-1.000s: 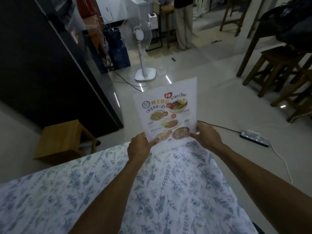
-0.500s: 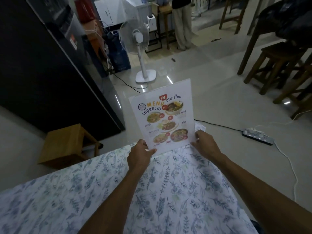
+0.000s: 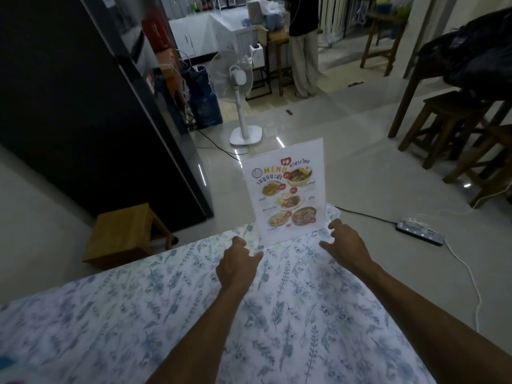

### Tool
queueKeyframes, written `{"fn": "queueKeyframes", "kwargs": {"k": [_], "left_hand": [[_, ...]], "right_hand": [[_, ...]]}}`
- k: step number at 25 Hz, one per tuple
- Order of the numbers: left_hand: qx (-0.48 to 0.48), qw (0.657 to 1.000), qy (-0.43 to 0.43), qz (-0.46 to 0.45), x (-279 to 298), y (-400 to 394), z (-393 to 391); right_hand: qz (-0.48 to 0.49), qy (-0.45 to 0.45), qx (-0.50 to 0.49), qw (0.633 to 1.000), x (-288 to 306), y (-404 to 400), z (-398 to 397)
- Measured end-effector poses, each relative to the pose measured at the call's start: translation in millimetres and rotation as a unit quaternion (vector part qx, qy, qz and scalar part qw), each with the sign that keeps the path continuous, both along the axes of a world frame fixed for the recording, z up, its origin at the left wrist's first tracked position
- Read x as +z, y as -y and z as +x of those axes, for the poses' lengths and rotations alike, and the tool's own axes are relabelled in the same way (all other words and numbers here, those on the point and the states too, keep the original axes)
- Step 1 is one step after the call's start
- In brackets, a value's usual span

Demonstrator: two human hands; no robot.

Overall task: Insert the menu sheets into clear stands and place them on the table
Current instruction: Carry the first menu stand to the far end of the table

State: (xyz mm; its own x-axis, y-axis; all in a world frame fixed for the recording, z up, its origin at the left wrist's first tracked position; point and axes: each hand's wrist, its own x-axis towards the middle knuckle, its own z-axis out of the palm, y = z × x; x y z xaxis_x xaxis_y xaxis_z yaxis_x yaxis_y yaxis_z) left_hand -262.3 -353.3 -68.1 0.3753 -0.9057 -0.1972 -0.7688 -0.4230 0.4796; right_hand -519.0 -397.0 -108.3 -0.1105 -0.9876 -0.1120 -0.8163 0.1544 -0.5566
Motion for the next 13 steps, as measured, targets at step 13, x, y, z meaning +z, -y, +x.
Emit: {"fn": "queueKeyframes", "kwargs": {"k": [13], "left_hand": [[-0.019,0.999,-0.046,-0.015,40,-238,121]], "right_hand": [[-0.016,0.004,0.066,0.998,77,-216,172]]}}
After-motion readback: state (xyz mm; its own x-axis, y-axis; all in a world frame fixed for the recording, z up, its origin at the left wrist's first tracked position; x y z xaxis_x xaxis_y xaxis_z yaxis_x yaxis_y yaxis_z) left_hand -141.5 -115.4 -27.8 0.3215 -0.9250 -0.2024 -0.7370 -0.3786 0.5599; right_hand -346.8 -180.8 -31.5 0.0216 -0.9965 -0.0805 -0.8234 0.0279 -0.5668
